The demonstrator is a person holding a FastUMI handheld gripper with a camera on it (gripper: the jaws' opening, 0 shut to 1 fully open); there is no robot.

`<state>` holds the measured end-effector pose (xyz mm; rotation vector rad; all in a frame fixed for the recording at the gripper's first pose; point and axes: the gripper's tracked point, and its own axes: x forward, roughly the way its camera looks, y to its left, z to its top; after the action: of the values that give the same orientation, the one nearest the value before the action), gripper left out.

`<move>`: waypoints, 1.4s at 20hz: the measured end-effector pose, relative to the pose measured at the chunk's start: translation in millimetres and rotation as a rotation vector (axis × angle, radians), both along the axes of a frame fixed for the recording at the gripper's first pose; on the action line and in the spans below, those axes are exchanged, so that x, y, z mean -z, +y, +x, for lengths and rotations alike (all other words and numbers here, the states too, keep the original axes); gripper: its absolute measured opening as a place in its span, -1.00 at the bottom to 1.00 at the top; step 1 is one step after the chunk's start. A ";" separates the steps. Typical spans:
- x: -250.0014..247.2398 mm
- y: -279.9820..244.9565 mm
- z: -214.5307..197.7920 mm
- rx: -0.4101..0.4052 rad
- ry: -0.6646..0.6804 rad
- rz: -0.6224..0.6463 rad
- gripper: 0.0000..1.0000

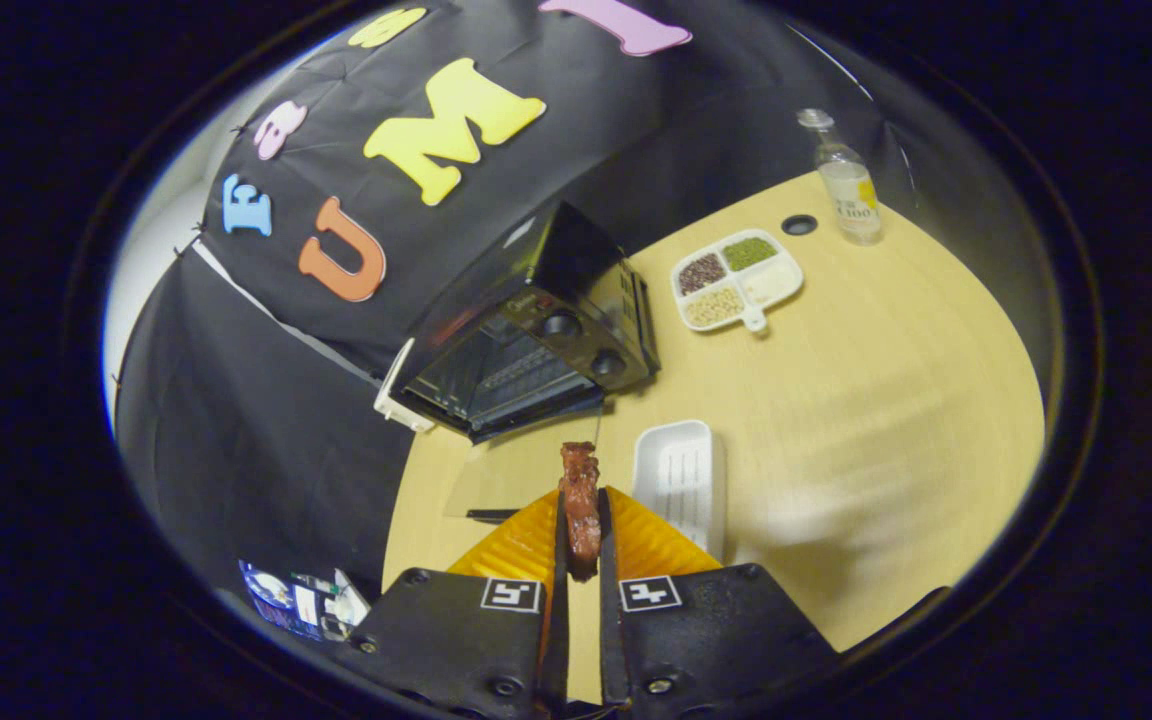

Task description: Open the toaster oven, put the food inside, and close the toaster oven door.

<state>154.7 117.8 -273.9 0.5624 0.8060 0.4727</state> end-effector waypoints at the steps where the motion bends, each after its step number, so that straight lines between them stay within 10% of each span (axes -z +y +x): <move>1: -3.4 15.3 7.0 0.013 -0.008 0.018 -0.69; 11: -7.3 188.2 92.6 0.196 -0.055 0.316 -0.69; 19: 30.5 215.2 175.3 0.567 -0.080 0.492 -0.70; 28: 52.1 230.7 202.6 0.654 -0.093 0.462 -0.58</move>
<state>357.3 348.4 -326.0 1.1734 0.3799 0.0705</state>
